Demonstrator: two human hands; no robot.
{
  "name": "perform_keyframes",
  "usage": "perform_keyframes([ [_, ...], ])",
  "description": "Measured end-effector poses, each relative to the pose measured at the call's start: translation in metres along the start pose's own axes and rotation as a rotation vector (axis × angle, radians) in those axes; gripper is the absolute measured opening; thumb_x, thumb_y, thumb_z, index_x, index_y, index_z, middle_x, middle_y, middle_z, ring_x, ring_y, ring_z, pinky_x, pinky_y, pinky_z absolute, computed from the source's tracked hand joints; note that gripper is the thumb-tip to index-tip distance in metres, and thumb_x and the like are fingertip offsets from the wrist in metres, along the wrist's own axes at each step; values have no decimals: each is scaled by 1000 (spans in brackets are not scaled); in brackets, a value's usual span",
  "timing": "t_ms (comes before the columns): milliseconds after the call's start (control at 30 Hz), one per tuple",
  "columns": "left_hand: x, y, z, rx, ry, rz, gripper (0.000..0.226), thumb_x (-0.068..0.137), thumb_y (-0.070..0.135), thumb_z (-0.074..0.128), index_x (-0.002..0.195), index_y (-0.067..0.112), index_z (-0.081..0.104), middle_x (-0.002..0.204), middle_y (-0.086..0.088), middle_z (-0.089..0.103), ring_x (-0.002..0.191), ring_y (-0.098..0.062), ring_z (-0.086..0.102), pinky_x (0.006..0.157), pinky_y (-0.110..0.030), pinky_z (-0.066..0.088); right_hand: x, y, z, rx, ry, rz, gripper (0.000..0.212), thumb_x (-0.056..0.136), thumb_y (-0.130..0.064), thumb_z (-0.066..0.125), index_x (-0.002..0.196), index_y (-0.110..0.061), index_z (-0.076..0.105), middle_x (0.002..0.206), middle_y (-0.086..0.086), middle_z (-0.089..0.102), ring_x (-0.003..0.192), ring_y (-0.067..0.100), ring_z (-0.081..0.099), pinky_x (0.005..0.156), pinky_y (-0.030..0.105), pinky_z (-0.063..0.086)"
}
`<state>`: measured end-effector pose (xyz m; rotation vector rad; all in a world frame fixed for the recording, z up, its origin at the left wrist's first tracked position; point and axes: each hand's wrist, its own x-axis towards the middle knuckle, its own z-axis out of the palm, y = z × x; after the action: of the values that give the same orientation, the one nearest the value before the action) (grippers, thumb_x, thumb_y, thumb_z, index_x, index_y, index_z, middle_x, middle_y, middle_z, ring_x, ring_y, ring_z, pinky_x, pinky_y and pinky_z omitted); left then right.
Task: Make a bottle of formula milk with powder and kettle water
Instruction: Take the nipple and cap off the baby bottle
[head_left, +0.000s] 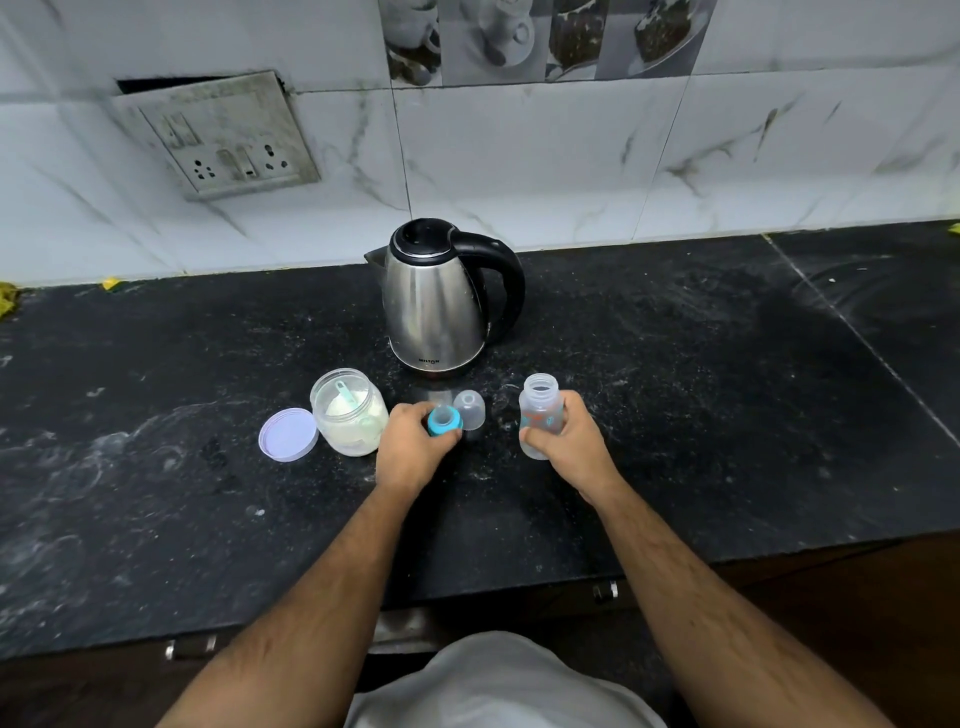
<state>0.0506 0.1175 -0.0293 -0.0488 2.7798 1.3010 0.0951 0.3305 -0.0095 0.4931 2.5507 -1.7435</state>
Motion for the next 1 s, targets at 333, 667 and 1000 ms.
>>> perform_keyframes([
  [333,4,-8,15,155,-30,-107,44,79,30,79,118,14,66,117,-8,54,101,-27,61,93,-44,51,4,6,6,-48,24,-19,45,73,-14,83,109,-20,57,109,2,66,99,19,64,87,35,54],
  [667,18,-5,16,161,-42,-100,49,81,26,80,124,9,63,123,-11,53,106,-29,61,96,-42,49,4,4,8,-71,14,-24,46,71,-10,83,111,-17,62,107,-3,69,100,17,65,89,34,52],
  [1000,11,-7,13,84,-29,-48,59,79,13,80,133,9,56,125,-13,53,104,-25,62,99,-31,45,-2,8,11,-73,14,-10,51,72,-10,84,115,-18,59,113,-3,67,104,14,63,90,30,51],
])
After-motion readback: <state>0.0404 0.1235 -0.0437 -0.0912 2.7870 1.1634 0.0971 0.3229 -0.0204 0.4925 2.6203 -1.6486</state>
